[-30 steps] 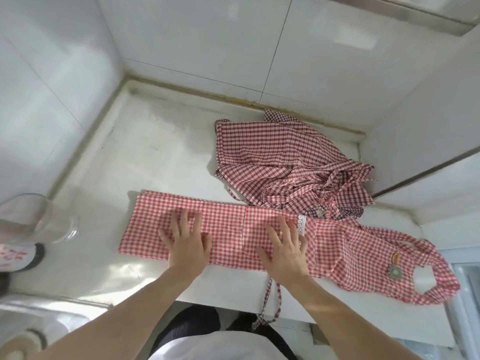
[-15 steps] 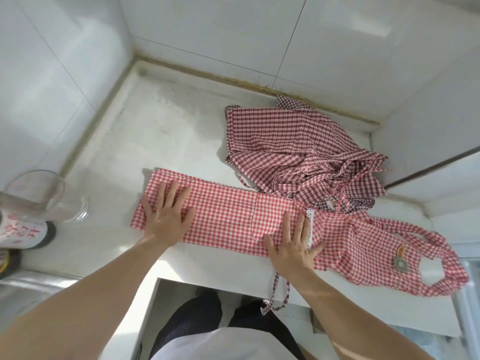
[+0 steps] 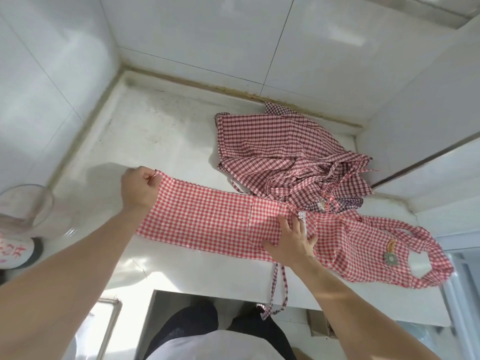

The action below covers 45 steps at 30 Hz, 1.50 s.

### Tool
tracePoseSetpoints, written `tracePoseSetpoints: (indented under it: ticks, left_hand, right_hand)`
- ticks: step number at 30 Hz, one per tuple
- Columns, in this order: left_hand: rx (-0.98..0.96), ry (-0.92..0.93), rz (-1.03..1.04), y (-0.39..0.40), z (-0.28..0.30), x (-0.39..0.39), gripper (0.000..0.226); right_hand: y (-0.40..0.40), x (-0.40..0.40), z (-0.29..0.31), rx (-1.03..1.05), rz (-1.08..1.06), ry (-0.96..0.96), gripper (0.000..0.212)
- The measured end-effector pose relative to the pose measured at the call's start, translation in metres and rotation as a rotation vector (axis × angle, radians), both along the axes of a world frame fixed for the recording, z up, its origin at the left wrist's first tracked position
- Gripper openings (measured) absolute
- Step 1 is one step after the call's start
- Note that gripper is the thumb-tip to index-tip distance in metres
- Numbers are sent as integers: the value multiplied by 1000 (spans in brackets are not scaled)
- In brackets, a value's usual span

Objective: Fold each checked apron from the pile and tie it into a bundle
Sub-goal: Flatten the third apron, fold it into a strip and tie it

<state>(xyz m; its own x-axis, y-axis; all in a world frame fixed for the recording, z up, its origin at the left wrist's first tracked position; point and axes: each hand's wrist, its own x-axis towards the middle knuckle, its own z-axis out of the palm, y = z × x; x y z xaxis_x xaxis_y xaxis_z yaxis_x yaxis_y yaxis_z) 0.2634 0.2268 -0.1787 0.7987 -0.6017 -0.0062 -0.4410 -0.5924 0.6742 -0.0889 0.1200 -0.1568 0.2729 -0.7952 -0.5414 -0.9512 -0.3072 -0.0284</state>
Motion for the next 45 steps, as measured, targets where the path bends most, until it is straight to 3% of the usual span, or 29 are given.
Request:
tracePoseSetpoints:
  ticks: [5,11,14,18,21,24,27,32,34,37,40,43,45]
  left_hand:
    - [97,59,-19,-5,-9,3,18]
    - [196,-148,1,-9,-15,0,19]
    - [238,-165,18,-13,-15,-4,21]
    - [240,-283,66,-22,-11,-25,37]
    - [213,-321,-179,-22,-12,-76,54]
    - [357,-322,-462,-10,-33,-134,67]
    - [519,-368,-523,0,-52,-145,73]
    - [585,-375,-489,13,-55,-105,74]
    - [622,-342,-483,21,-51,-79,75]
    - [699,-339,-483,27,-45,-52,78]
    - [717,-305,-419,21,-41,-54,78]
    - [618,-248,-292,-2,-23,-91,71]
    - [415,-276,-362,-16,-12,-133,66]
  right_hand:
    - [-1,3,-2,-7,-19,-2,94]
    - [-1,7,-2,-9,-33,6,93]
    - [-1,8,-2,-4,-40,6,93]
    - [0,8,-2,3,-49,30,95]
    - [2,12,-4,10,-66,46,96]
    - [2,14,-4,28,-75,54,96]
    - [5,7,-8,-23,-52,-71,88]
    - [18,-48,-25,-338,304,-444,64]
    - [15,-72,-32,-332,240,-386,63]
    - [9,-99,-34,-264,73,-137,73]
    - [4,-109,-37,-158,-48,-78,81]
    - [1,-105,-38,-105,-67,-65,82]
    - [0,-106,-36,-75,-64,-76,83]
